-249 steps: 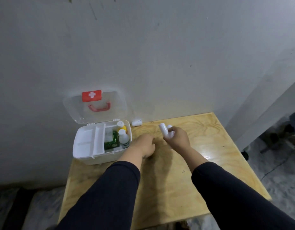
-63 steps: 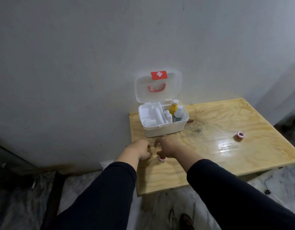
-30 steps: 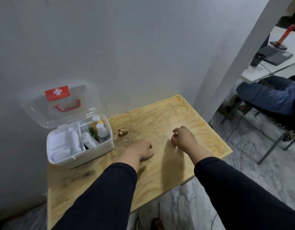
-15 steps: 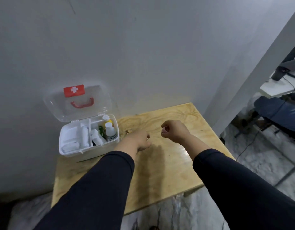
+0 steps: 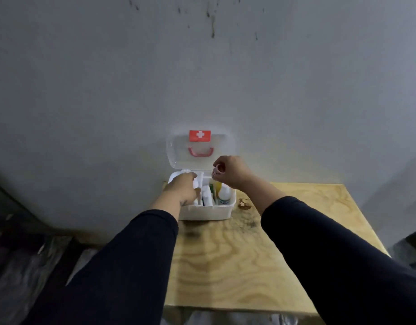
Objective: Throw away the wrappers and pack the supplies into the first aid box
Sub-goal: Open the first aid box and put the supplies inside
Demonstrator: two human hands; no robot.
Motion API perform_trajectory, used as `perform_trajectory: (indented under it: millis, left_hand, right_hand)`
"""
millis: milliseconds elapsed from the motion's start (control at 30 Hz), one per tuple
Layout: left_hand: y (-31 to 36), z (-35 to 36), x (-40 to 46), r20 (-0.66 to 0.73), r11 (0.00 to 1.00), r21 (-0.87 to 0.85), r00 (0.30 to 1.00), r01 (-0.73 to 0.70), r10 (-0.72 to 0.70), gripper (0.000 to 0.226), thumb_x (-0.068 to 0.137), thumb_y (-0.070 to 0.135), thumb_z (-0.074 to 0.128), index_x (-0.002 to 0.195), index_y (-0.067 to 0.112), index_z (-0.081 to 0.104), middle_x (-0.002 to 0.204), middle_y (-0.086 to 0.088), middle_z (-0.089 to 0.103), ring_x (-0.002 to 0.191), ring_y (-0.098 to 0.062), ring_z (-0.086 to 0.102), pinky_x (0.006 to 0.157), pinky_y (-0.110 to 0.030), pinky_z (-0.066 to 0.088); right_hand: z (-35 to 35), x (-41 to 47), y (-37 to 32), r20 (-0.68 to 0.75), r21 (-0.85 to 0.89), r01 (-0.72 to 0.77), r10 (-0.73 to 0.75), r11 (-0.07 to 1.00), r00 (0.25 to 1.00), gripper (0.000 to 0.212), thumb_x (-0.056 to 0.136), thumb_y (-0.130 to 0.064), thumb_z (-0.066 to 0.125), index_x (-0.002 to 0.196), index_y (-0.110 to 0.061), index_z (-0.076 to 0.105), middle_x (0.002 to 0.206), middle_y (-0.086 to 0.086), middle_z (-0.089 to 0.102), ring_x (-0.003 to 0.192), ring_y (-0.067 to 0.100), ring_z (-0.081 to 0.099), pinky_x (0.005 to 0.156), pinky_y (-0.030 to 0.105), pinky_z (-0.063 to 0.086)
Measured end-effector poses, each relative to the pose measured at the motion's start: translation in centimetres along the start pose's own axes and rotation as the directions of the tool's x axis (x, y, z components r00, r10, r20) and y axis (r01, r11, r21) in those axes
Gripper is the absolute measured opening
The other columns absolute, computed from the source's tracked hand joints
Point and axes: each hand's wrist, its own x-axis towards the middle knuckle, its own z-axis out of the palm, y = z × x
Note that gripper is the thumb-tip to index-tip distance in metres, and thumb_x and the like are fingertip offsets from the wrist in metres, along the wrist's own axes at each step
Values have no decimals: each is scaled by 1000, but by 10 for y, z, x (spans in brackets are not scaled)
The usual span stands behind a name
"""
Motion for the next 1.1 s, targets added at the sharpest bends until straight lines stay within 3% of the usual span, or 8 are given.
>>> perform_trajectory:
  millis: [100,267,467,633,767,867,967,1100]
  left_hand:
    - [-31,-4,1,-59,998,-35,997,52,-54,66,95,30,57,152,16,28,158,-4,30,143,-27,33,115,-44,34]
    - [-71,7,9,-28,986,-149,996,80,-85,83,83,42,69,152,21,27,155,-7,32,141,-28,35,113,-46,37]
    - [-82,22,27,-30,948,-318,1000,-3,-7,81,53,46,76,126,36,41,111,11,62,103,-15,64,84,-39,59]
    - [-92,29,31,69,932,-359,997,46,-22,104,48,54,79,139,33,32,129,7,56,115,-16,58,95,-42,53]
    - [-110,52,50,84,931,-358,995,75,-48,112,41,69,76,139,38,30,129,8,58,113,-17,61,91,-42,56]
    - [-107,51,50,80,934,-353,996,58,-31,119,39,71,75,142,43,24,138,7,53,122,-18,56,96,-44,53]
    - [-103,45,45,110,928,-366,993,70,-31,119,39,71,77,142,44,23,138,7,52,122,-20,56,96,-44,52]
    - [-101,39,37,127,904,-417,991,93,-43,115,59,51,85,150,35,15,148,3,42,125,-24,51,86,-23,52]
  right_hand:
    - [24,15,-26,36,-5,37,-37,999,999,34,84,-20,63,117,-9,65,116,11,68,107,27,62,86,30,48]
    - [63,44,-50,70,-24,61,-60,998,996,32,86,-19,60,116,-10,65,115,12,65,105,27,61,88,29,47]
    - [107,69,-54,116,-127,55,-40,990,992,32,89,-18,52,120,-16,63,117,7,63,110,27,57,91,33,47]
    - [126,79,-55,90,-219,113,-95,969,991,35,92,-14,53,126,-16,58,124,5,61,116,28,48,95,35,46]
    - [125,83,-57,44,-85,44,-40,995,998,37,86,-11,64,122,-14,63,120,10,58,110,28,55,95,36,49]
    - [111,80,-54,-33,18,3,-2,1000,999,34,84,-13,66,117,-15,63,109,7,61,90,21,60,78,31,48]
    - [99,73,-49,28,-10,-19,20,1000,999,28,81,-18,71,108,-16,65,102,6,64,81,13,52,71,24,39]
    - [102,62,-47,121,-29,-41,44,999,992,31,77,-16,75,107,-17,70,108,7,69,94,20,62,77,22,44]
